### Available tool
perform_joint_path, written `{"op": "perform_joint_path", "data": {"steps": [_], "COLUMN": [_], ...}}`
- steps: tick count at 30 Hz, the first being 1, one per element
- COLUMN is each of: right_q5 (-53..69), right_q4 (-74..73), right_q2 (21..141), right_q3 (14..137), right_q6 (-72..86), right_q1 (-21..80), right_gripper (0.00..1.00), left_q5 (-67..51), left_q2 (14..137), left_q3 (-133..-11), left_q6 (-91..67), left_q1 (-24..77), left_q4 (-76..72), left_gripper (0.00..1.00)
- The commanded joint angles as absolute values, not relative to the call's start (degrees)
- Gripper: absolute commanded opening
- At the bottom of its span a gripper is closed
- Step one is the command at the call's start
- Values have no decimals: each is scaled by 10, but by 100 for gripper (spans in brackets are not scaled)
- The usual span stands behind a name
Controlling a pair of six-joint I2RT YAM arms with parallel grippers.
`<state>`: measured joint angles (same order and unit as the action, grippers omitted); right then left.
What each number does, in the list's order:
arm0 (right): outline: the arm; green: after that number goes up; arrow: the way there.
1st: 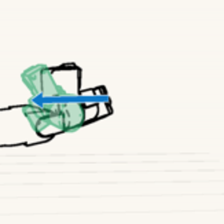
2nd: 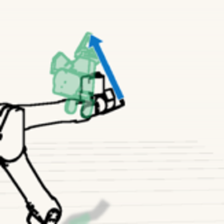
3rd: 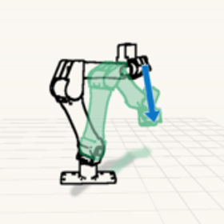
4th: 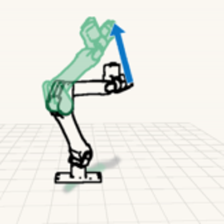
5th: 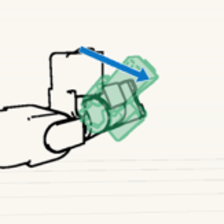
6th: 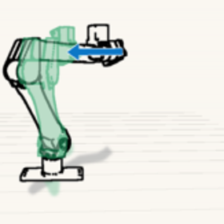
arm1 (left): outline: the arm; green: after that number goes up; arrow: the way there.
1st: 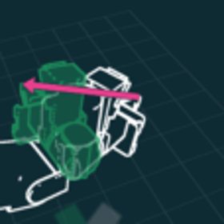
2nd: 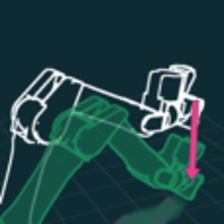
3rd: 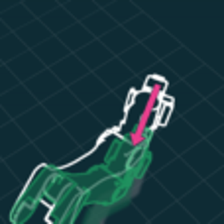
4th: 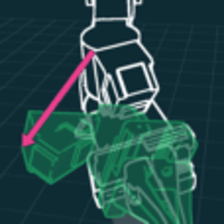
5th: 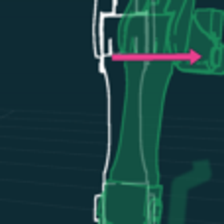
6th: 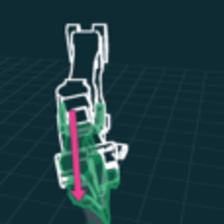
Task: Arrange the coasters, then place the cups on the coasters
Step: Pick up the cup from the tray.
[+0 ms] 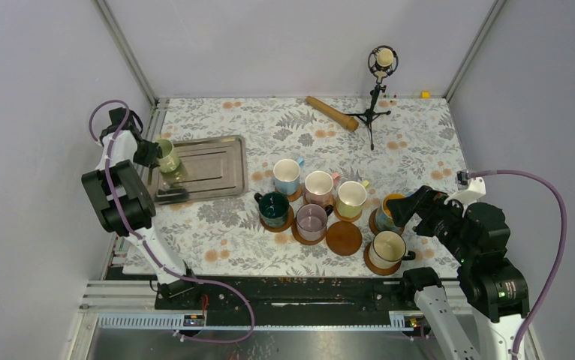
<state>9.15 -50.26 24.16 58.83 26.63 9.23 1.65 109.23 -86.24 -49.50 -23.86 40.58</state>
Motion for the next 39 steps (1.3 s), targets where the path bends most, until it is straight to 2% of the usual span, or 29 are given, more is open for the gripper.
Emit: {"op": "perform_joint_path", "data": {"steps": [1, 10, 24, 32, 39], "right_q5": [92, 90, 92, 80, 76], "right_q4": [-476, -476, -483, -507, -517], "right_q2": [243, 237, 226, 222, 221], "right_q3": [586, 585, 590, 596, 607], "right_q6": [266, 266, 271, 257, 254], "right_q1": [95, 95, 95, 95, 95], "right_gripper": [99, 99, 99, 99, 99], "left_q5": [13, 3, -62, -137, -160], "left_q2": [1049, 1009, 939, 871, 793], "left_q3": [-875, -854, -830, -796, -797], "left_q6": [-487, -481, -418, -393, -373], "left_q1": [-242, -243, -231, -194, -123], "left_q4": [407, 406, 410, 396, 417], "left_gripper": [25, 0, 0, 0, 0]}}
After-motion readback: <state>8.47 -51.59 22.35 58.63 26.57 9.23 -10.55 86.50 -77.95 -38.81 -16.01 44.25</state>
